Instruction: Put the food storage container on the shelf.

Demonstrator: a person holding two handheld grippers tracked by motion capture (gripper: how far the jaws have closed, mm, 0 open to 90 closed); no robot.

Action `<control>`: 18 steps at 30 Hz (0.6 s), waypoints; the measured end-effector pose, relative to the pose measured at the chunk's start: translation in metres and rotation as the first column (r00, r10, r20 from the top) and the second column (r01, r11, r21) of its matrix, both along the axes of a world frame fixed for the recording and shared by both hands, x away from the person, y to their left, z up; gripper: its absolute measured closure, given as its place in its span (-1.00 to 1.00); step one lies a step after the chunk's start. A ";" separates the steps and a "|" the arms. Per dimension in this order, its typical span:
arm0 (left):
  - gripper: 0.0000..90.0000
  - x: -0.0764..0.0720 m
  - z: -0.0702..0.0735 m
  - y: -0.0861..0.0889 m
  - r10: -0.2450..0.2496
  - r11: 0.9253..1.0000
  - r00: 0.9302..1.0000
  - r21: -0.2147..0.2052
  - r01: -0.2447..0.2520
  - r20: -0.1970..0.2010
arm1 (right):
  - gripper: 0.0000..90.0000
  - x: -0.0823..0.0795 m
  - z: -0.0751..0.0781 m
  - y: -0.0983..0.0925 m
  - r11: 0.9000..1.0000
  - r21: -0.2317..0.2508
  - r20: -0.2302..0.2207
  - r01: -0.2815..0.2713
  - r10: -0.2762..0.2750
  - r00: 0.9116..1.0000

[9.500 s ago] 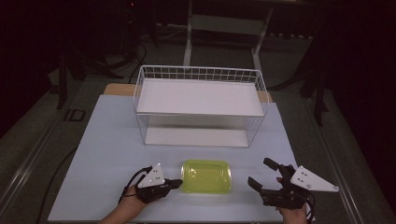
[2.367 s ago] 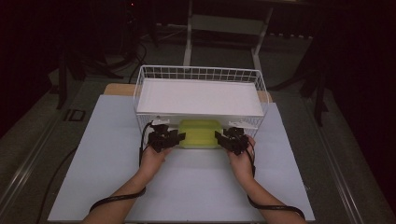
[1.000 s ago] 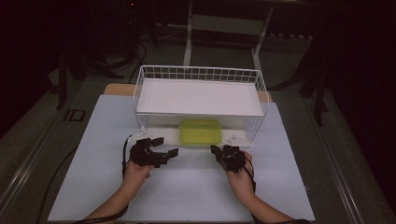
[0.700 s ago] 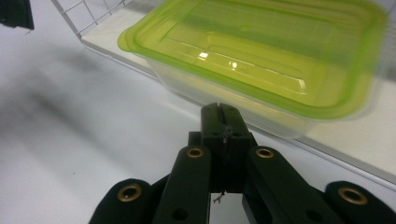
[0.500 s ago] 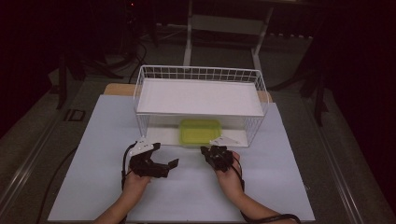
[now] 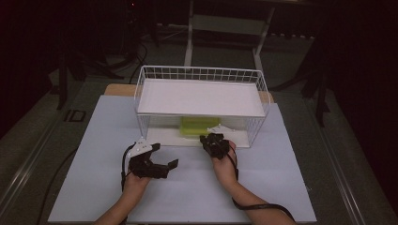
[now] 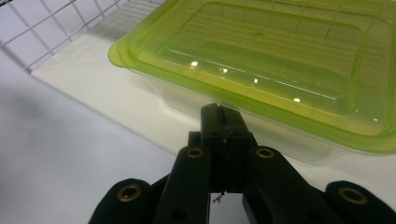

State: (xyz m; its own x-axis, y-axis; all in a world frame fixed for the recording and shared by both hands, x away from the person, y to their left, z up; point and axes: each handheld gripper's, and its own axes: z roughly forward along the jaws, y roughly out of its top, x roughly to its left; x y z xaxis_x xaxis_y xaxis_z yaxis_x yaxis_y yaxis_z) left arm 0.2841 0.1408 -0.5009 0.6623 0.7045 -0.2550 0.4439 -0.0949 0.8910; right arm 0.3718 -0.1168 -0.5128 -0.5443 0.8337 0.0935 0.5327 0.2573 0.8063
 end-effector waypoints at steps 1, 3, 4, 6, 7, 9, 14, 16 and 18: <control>-1.00 0.000 0.000 0.000 0.000 1.000 1.000 0.000 0.000 0.000 | 1.00 0.002 0.000 0.001 1.000 0.007 -0.002 0.003 -0.003 1.000; -1.00 0.000 0.000 0.000 0.000 1.000 1.000 0.001 0.000 0.001 | 1.00 0.004 0.000 0.001 1.000 0.011 -0.005 0.006 -0.006 1.000; -1.00 0.000 0.000 0.000 -0.001 1.000 1.000 0.001 0.001 -0.002 | 1.00 0.008 0.000 0.003 1.000 0.010 -0.010 0.009 -0.009 1.000; -1.00 0.000 0.000 0.000 -0.002 1.000 1.000 -0.002 0.002 0.005 | 0.99 0.012 0.000 0.004 1.000 0.003 -0.001 0.005 -0.005 1.000; -1.00 0.000 0.000 0.000 -0.002 1.000 1.000 -0.002 0.002 0.005 | 0.99 0.012 0.000 0.004 1.000 0.003 -0.001 0.005 -0.005 1.000; -1.00 0.000 -0.001 0.000 -0.008 1.000 1.000 -0.005 0.008 0.003 | 0.99 0.015 -0.001 0.005 1.000 0.004 0.001 0.009 -0.009 1.000; -1.00 0.000 -0.002 0.000 -0.009 1.000 1.000 -0.001 0.009 -0.003 | 0.99 0.021 -0.001 0.006 1.000 0.004 0.002 0.021 -0.021 1.000; -1.00 0.000 -0.002 0.000 -0.011 1.000 1.000 -0.003 0.011 0.001 | 0.99 0.022 -0.001 0.006 0.999 0.009 -0.010 0.033 -0.032 0.999; -1.00 -0.001 -0.001 0.000 -0.014 1.000 1.000 -0.001 0.014 0.001 | 0.98 0.023 -0.002 0.007 0.999 0.013 -0.018 0.031 -0.030 0.999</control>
